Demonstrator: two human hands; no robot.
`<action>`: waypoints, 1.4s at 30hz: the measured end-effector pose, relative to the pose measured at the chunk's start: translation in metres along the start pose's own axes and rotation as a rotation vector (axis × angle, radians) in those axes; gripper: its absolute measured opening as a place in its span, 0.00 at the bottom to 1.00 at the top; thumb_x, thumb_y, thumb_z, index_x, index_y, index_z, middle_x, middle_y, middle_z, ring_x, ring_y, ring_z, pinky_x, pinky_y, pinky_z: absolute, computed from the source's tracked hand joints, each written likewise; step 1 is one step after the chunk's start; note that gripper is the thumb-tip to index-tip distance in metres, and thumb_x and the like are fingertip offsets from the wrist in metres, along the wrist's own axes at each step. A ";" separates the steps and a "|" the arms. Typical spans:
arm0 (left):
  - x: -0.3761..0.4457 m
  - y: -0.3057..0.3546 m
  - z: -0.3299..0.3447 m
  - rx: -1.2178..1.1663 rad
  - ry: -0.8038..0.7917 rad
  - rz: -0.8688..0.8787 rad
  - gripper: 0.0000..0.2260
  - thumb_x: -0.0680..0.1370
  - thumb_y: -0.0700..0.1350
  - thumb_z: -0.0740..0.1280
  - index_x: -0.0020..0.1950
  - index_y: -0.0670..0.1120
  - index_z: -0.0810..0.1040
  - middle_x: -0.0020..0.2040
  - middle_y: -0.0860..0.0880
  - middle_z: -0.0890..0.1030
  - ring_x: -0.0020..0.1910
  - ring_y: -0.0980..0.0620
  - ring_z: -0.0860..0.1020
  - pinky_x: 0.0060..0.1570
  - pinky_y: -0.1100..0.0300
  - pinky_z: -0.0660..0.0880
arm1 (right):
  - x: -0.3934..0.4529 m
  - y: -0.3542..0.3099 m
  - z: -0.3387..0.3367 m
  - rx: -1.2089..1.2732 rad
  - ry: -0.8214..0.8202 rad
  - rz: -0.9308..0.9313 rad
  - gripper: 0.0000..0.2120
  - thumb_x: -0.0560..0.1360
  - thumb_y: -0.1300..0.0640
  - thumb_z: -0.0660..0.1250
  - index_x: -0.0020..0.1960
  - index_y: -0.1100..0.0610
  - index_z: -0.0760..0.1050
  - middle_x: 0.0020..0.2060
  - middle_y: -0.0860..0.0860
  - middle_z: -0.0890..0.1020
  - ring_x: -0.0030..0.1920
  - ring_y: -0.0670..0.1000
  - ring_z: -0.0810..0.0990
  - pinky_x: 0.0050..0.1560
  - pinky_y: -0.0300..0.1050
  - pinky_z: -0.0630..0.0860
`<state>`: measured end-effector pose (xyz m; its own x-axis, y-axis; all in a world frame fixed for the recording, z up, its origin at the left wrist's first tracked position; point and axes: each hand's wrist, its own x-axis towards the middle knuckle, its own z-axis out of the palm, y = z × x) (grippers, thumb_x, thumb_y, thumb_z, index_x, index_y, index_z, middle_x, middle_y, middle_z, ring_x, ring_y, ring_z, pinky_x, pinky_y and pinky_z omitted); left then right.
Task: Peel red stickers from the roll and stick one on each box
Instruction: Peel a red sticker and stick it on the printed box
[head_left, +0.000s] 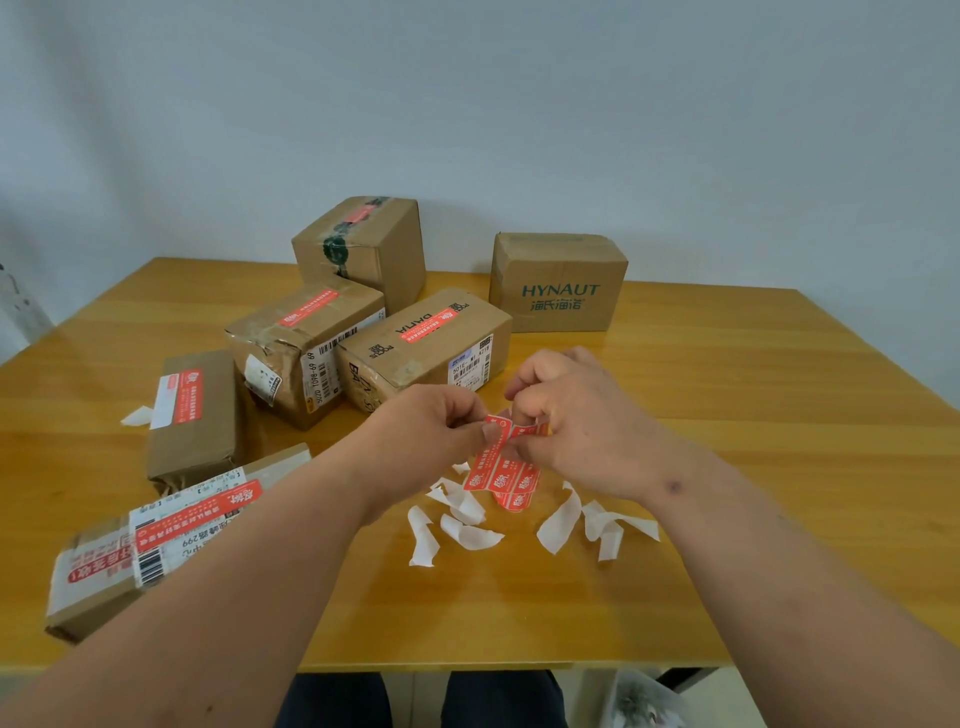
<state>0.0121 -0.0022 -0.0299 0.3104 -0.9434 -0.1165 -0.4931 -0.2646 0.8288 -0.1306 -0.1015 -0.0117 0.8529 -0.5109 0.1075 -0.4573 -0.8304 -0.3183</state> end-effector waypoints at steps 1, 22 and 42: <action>0.001 0.000 0.000 -0.008 -0.004 0.000 0.10 0.79 0.52 0.66 0.43 0.49 0.80 0.41 0.46 0.83 0.33 0.56 0.73 0.34 0.64 0.71 | 0.000 0.000 0.000 0.005 0.001 -0.005 0.10 0.70 0.49 0.73 0.36 0.46 0.72 0.52 0.42 0.73 0.57 0.49 0.64 0.60 0.52 0.67; 0.006 0.004 -0.002 -0.040 0.023 0.051 0.11 0.80 0.52 0.64 0.47 0.46 0.80 0.39 0.52 0.84 0.35 0.60 0.79 0.41 0.65 0.75 | 0.009 0.001 -0.004 0.064 -0.078 0.063 0.14 0.64 0.42 0.76 0.38 0.50 0.76 0.52 0.44 0.74 0.56 0.50 0.69 0.58 0.53 0.69; 0.006 0.001 -0.006 -0.092 0.000 -0.005 0.07 0.77 0.48 0.70 0.45 0.45 0.83 0.39 0.51 0.85 0.43 0.53 0.84 0.48 0.59 0.79 | 0.008 0.001 0.000 -0.005 -0.021 0.027 0.09 0.68 0.42 0.73 0.44 0.45 0.82 0.53 0.37 0.72 0.59 0.47 0.61 0.64 0.48 0.55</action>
<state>0.0180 -0.0069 -0.0262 0.3125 -0.9421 -0.1211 -0.4149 -0.2501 0.8748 -0.1246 -0.1065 -0.0112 0.8451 -0.5287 0.0788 -0.4819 -0.8173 -0.3159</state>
